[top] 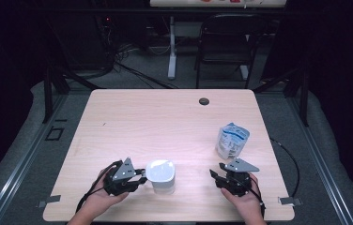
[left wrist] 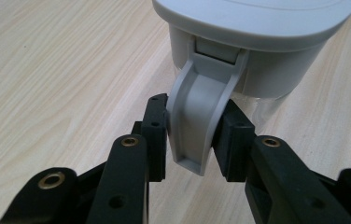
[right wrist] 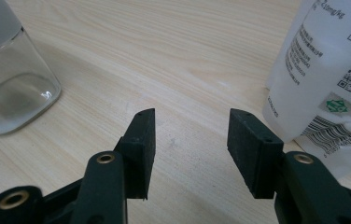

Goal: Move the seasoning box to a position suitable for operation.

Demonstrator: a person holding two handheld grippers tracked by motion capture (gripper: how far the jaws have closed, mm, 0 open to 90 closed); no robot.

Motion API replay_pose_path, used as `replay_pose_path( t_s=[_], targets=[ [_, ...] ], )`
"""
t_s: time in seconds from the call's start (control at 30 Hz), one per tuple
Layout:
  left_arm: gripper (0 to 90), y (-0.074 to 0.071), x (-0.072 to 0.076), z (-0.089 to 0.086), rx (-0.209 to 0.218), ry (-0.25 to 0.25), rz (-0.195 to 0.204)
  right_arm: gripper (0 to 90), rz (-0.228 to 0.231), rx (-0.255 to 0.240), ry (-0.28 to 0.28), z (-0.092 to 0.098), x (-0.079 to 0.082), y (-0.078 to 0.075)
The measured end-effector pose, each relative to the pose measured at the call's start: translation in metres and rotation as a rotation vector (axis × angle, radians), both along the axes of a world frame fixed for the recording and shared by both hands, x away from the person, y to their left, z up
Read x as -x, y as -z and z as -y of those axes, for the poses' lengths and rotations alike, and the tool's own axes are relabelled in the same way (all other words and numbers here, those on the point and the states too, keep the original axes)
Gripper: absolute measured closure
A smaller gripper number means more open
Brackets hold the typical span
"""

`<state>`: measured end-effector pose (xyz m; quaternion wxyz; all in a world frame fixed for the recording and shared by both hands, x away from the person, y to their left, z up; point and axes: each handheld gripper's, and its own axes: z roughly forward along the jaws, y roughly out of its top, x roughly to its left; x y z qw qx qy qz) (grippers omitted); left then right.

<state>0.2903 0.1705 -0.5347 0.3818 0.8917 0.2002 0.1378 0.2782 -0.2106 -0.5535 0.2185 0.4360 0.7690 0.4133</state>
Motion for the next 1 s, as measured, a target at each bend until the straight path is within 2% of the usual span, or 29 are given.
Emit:
replay_pose_path(
  t_s=[0.37, 0.57, 0.73, 0.9, 1.0],
  targets=[
    [68.7, 0.001, 0.002, 0.004, 0.009, 0.025, 0.005, 52.2, 0.005, 0.003, -0.010, -0.003, 0.000, 0.000],
    [68.4, 0.001, 0.002, 0.002, 0.006, 0.015, 0.001, 52.2, 0.002, 0.015, -0.016, -0.005, -0.001, 0.000],
    [60.6, -0.004, 0.000, -0.006, 0.038, 0.021, -0.025, 52.1, 0.003, 0.015, -0.020, -0.008, -0.002, 0.001],
    [57.0, -0.011, -0.003, -0.019, 0.070, 0.026, -0.056, 51.7, -0.007, 0.022, -0.023, -0.010, -0.005, 0.002],
    [55.2, -0.019, -0.003, -0.027, 0.117, 0.040, -0.057, 51.6, -0.007, 0.025, -0.028, -0.012, -0.005, 0.003]
  ],
)
